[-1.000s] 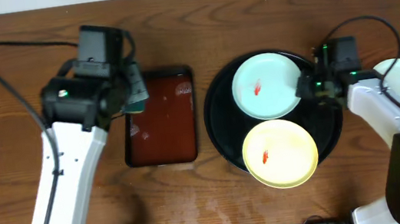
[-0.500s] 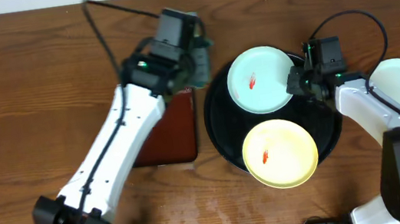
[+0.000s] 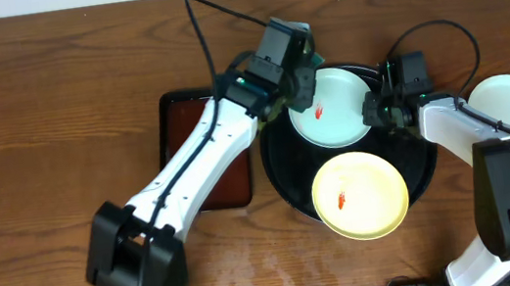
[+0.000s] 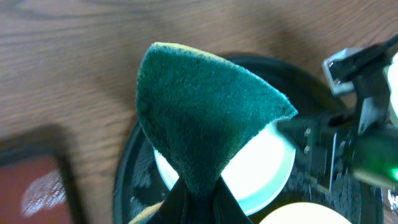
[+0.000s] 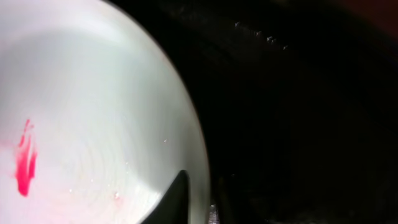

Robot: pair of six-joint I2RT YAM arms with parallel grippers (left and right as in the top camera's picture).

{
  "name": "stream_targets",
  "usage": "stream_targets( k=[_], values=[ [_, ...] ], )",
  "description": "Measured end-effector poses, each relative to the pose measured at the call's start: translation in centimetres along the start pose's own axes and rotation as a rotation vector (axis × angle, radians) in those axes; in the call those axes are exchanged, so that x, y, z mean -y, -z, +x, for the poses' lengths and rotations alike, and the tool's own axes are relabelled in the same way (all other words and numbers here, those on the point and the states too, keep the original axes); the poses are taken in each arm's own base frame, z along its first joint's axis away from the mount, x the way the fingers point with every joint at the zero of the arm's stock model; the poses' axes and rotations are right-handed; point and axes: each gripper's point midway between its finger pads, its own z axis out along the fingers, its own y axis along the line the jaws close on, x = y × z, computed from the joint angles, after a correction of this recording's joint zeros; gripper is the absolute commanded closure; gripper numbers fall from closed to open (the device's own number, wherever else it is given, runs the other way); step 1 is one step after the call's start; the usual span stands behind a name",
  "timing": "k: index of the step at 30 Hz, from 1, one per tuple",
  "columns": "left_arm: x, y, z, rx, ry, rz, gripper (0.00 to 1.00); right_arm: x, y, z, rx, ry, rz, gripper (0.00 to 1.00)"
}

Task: Clean dirty plates on tray and stack at the side
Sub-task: 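Move the sponge over the pale-green plate with the left gripper, then scrub the red smear on the pale-green plate with the sponge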

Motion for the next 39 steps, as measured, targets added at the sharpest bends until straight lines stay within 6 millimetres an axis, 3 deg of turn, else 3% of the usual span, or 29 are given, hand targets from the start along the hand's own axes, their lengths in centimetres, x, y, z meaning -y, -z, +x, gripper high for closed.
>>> stream_targets(
  k=[6, 11, 14, 20, 25, 39],
  values=[
    [0.1, -2.6, -0.2, 0.014, -0.003, 0.007, 0.93, -0.2, 0.3, 0.5, -0.046, 0.020, -0.028, 0.77],
    [-0.1, -4.5, 0.1, 0.013, -0.003, 0.007, 0.92, 0.1, 0.8, -0.5, -0.040, 0.030, -0.035, 0.97],
    [-0.2, -5.6, 0.4, 0.008, -0.002, 0.005, 0.92, 0.5, 0.9, -0.9, -0.034, 0.024, -0.037, 0.97],
    [-0.8, -7.7, 2.0, -0.041, 0.000, -0.011, 0.92, 0.4, 0.9, -0.9, -0.036, 0.041, -0.063, 0.88],
    [-1.1, -8.4, 2.6, -0.057, 0.001, -0.016, 0.93, 0.2, 0.9, -0.8, -0.039, 0.055, -0.075, 0.98],
    [-1.3, -9.0, 3.2, -0.075, 0.002, -0.021, 0.93, -0.1, 0.6, -1.0, -0.035, 0.060, -0.090, 0.99]
  ],
)
